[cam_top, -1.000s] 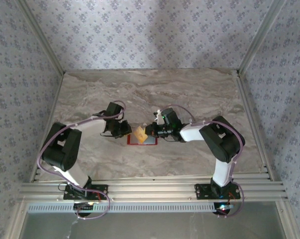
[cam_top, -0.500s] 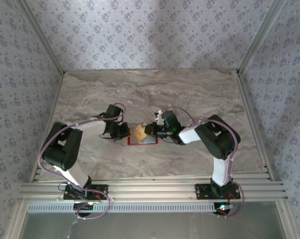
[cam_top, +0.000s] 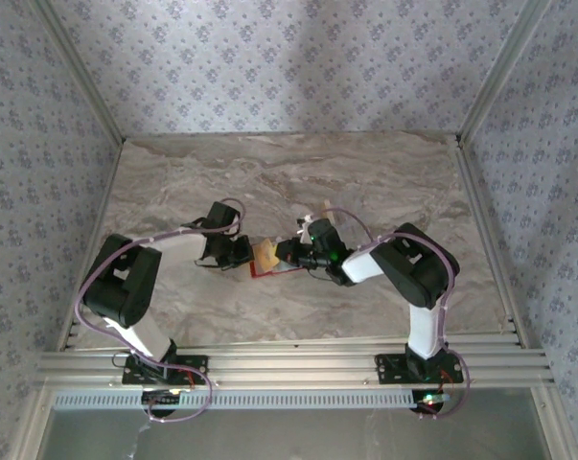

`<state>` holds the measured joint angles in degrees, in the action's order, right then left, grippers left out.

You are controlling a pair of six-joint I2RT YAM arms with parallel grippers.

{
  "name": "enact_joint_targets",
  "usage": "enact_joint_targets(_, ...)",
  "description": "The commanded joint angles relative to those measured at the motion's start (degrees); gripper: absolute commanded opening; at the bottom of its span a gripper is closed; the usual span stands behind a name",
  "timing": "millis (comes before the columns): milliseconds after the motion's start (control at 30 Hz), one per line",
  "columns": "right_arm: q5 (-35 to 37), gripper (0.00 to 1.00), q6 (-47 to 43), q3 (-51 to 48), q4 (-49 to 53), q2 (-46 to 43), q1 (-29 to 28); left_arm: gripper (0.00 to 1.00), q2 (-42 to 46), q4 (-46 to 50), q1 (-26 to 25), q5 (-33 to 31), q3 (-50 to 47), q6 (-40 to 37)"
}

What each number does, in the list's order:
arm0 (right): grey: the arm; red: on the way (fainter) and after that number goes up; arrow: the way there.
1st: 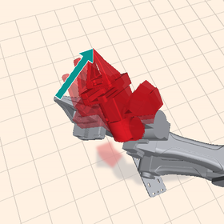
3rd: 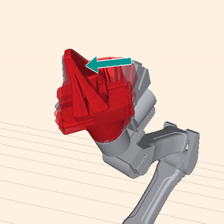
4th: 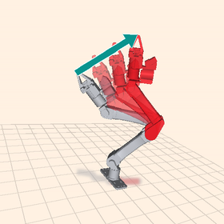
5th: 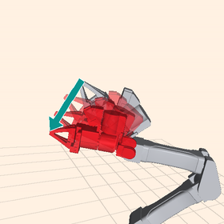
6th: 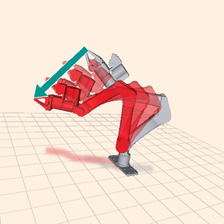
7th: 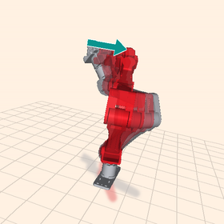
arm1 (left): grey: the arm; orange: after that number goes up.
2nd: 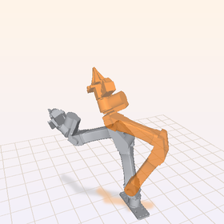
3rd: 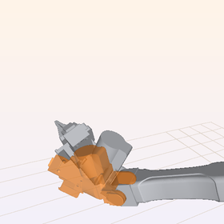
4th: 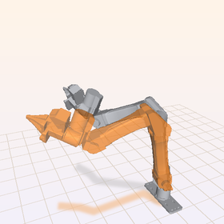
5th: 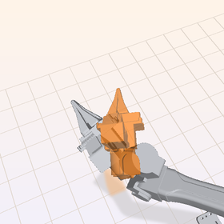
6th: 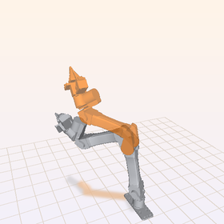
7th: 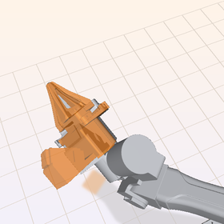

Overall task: Put the credit cards into the card holder
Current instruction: Insert the credit card into the card slot.

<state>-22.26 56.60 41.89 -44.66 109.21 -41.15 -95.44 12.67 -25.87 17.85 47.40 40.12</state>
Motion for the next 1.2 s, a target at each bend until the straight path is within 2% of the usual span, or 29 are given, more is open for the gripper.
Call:
enact_joint_targets(0, 2.8, 0.0, 0.4, -0.9, -1.2, 1.2, -1.5, 0.1, -4.1, 2.2, -1.6, -1.2, -1.9, 0.3)
enact_joint_targets(567, 9.4, 0.0, -3.1, 2.7, 5.6, 1.4, -7.8, 0.1, -4.6, 1.0, -2.0, -0.9, -1.7, 1.1)
enact_joint_targets(800, 8.7, 0.08, -6.2, 4.1, 12.7, -0.4, -8.4, 0.1, -4.4, 1.2, -1.6, -0.9, -1.6, 0.1)
enact_joint_targets(1167, 7.4, 0.28, -8.4, 7.9, 22.0, -1.4, -7.8, 0.13, -3.1, 1.6, -0.3, 0.0, -1.3, -1.1)
